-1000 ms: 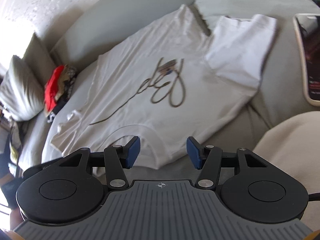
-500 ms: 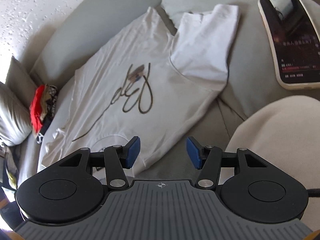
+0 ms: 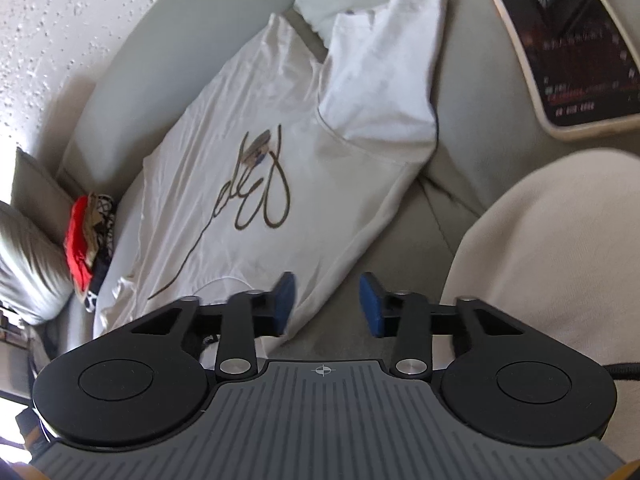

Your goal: Fold clothes

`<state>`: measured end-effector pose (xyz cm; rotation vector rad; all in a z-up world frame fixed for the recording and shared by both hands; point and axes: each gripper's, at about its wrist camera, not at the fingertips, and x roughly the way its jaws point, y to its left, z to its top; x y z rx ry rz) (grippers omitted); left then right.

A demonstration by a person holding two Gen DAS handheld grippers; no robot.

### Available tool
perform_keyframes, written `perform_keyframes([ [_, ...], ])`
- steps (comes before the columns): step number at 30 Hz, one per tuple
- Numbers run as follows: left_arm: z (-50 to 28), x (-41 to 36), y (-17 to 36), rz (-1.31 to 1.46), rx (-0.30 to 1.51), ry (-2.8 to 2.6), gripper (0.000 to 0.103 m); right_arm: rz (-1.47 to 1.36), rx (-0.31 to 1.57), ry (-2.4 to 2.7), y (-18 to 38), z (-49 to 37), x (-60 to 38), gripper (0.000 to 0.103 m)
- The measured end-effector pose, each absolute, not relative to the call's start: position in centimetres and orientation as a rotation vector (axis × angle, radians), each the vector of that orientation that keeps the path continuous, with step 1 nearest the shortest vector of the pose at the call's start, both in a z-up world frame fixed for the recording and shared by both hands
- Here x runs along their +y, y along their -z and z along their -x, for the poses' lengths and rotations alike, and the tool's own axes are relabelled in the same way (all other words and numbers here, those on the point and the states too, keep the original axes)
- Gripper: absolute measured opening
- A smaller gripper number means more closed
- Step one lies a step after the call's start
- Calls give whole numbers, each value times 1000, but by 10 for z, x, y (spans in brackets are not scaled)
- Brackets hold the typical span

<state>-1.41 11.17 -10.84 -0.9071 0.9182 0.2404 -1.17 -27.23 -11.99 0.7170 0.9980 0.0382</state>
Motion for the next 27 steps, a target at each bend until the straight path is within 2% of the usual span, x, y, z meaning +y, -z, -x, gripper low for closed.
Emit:
perform_keyframes([
  [8,0,88,98,781,873,-130,44,-818,1085,-107,145,6,-259,40],
  [23,-13,81,104,747,890,-96,43,-844,1071,-154,145,1,-240,43],
  [24,-13,79,104,732,890,-96,43,-820,1070,-149,145,-1,-236,41],
  [25,-14,77,103,711,892,-98,41,-796,1067,-143,145,-2,-231,28],
  [27,-12,73,100,647,901,-116,17,-755,1048,-121,142,0,-227,9],
])
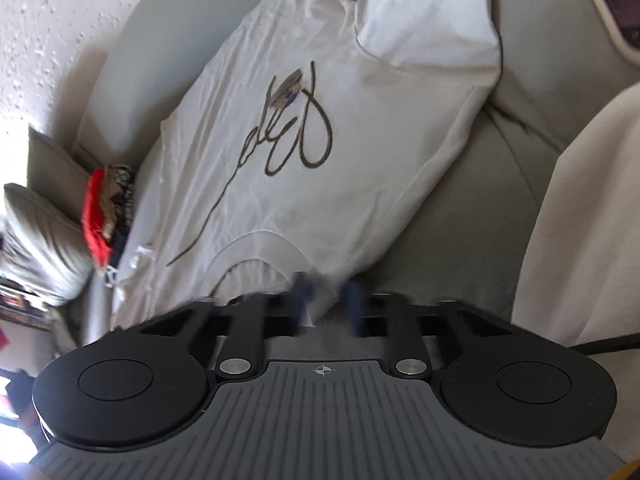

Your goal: Fold clothes

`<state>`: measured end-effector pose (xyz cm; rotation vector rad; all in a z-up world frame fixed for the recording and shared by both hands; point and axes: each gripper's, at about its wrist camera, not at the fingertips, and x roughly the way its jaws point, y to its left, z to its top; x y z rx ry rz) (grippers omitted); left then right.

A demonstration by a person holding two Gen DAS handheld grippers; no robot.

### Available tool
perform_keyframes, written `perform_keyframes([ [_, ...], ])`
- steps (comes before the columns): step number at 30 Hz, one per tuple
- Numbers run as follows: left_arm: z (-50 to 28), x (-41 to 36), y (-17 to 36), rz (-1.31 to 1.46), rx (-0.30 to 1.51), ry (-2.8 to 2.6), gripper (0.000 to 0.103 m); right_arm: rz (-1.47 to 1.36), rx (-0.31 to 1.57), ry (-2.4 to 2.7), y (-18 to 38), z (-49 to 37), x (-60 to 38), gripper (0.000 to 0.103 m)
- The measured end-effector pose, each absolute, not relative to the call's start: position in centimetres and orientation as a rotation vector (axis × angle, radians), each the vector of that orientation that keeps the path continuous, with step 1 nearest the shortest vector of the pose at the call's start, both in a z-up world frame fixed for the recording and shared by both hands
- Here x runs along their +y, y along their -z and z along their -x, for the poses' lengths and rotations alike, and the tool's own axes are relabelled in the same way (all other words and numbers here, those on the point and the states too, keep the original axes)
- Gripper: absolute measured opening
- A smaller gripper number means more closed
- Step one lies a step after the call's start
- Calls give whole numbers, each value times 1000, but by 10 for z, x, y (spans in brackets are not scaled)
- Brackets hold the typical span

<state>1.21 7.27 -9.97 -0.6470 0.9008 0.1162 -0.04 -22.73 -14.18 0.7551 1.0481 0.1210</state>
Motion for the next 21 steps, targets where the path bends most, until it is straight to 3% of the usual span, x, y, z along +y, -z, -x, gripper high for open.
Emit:
perform_keyframes([
  [1,-11,73,99,634,904,-117,4,-751,1035,-121,141,3,-229,6],
  [9,1,68,90,549,962,-123,2,-574,1042,-97,120,9,-228,6],
  [11,-1,72,99,551,995,-132,10,-551,1078,-112,121,8,-226,11],
  [12,0,73,99,535,996,-132,15,-540,1099,-123,122,8,-224,23],
  [14,2,70,95,481,1003,-146,27,-528,1113,-113,120,12,-225,27],
  [21,16,61,67,364,946,-84,28,-493,949,-88,83,24,-232,27],
])
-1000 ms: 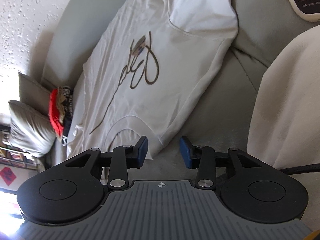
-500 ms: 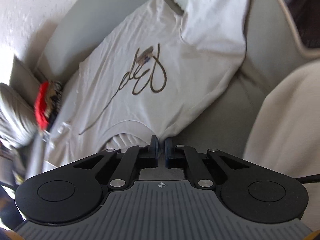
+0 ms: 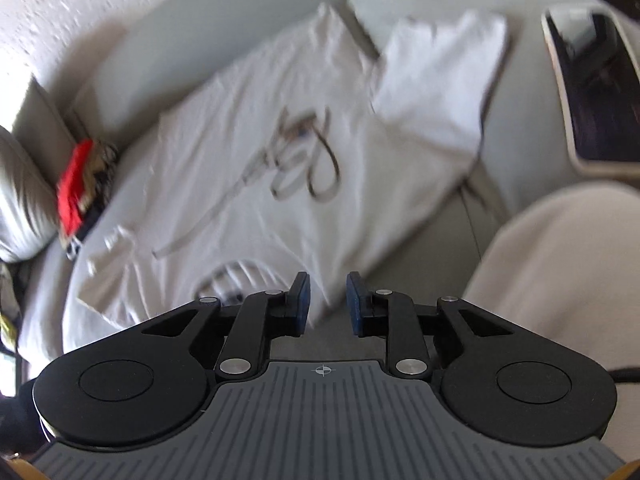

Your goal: Fold clothes

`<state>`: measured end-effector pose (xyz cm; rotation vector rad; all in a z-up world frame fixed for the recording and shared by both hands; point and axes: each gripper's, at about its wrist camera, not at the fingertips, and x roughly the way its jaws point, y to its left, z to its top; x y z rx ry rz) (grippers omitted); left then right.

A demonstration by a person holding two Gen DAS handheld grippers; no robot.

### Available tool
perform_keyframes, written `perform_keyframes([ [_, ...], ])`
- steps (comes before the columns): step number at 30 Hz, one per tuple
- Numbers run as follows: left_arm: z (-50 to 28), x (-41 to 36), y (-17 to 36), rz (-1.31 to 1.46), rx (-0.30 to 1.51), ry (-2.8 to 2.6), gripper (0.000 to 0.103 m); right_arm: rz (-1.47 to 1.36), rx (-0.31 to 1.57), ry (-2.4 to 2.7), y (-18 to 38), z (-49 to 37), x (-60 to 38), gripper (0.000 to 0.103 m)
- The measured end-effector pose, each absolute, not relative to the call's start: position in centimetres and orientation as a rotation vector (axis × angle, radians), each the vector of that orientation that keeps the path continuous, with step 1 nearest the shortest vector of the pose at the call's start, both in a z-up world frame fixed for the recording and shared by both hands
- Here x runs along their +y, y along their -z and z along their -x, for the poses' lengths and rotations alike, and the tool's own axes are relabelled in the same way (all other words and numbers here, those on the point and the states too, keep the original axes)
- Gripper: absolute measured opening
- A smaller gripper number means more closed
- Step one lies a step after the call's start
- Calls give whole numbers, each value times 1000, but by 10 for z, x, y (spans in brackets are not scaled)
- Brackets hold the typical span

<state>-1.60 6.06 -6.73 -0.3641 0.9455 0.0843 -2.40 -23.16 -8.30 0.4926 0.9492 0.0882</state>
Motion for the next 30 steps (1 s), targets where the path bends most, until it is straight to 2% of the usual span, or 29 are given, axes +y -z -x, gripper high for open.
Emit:
perform_keyframes([
  [3,14,53,56,321,850,-50,30,-451,900,-97,75,16,-226,27],
  [6,0,50,61,289,838,-76,30,-395,902,-106,79,4,-217,27],
  [18,-5,42,93,200,952,-75,32,-231,1004,-111,112,-5,-199,27],
  [23,3,45,96,195,1045,-82,42,-236,1088,-90,118,9,-206,33],
  [24,4,46,97,198,1076,-86,42,-257,1112,-83,119,11,-210,33],
  [26,8,47,101,198,1142,-95,34,-295,1132,-73,120,17,-216,33],
  [30,18,49,102,237,1151,-69,35,-333,1082,-78,108,23,-222,33],
])
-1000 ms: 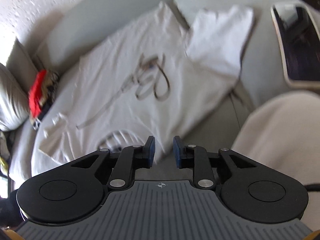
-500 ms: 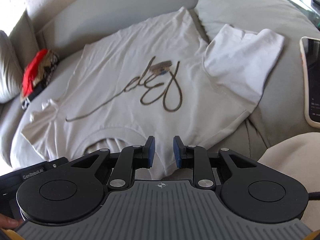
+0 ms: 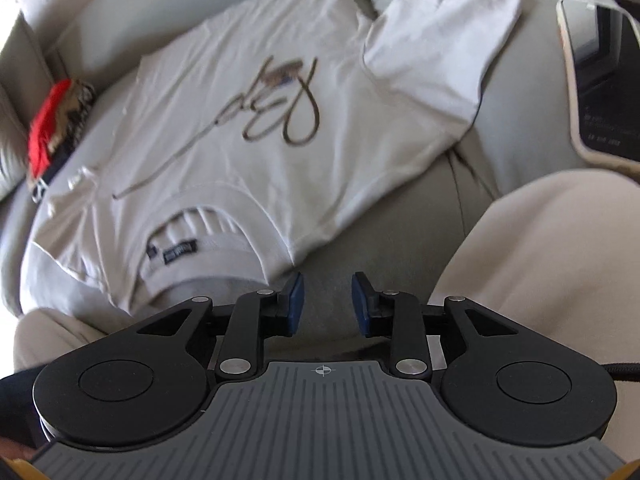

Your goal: Fold clothes

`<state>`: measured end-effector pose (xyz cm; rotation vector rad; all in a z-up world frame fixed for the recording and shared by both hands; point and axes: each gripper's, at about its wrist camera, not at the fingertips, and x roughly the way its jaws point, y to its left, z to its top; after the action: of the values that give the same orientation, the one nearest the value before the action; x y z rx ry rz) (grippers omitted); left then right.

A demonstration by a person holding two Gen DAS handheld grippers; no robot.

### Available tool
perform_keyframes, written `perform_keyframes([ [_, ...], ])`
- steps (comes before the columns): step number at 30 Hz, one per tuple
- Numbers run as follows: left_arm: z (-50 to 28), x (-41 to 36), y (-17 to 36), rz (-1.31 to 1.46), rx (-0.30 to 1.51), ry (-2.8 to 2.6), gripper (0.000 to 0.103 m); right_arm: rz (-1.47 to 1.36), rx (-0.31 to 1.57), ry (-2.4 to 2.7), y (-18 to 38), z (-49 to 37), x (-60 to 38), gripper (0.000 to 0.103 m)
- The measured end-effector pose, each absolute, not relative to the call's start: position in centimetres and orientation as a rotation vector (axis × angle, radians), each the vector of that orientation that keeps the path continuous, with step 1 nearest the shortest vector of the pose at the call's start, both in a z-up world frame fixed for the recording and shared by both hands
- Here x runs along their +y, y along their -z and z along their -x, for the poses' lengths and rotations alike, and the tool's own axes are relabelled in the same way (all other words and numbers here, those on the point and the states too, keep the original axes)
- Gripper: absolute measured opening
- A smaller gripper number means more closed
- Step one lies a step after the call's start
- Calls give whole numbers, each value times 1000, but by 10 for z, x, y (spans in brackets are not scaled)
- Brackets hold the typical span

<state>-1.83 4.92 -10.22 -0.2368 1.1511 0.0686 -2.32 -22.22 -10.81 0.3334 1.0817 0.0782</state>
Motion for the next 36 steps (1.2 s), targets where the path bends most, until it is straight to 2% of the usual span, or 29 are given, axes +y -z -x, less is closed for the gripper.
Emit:
perform_keyframes([
  [5,24,56,85,273,1065,-71,38,-345,1013,-76,94,25,-225,33],
  [13,15,63,64,289,880,-111,35,-360,966,-119,90,20,-219,32],
  [18,3,103,70,433,859,-255,36,-359,973,-153,91,22,-216,32],
  [21,-4,144,76,602,808,-354,26,-363,982,-153,93,20,-216,32],
  [23,-8,159,79,669,782,-380,27,-366,985,-157,94,19,-215,32],
  [25,-14,162,83,678,793,-386,29,-363,986,-162,94,19,-213,32],
  [33,-29,161,96,681,810,-391,27,-347,984,-161,92,19,-210,33],
  [34,-29,160,97,677,807,-387,23,-348,987,-161,93,18,-210,33],
  [35,-28,160,97,672,803,-384,8,-348,988,-160,93,18,-210,33],
  [36,-27,160,97,668,797,-377,0,-347,989,-159,93,18,-209,33],
])
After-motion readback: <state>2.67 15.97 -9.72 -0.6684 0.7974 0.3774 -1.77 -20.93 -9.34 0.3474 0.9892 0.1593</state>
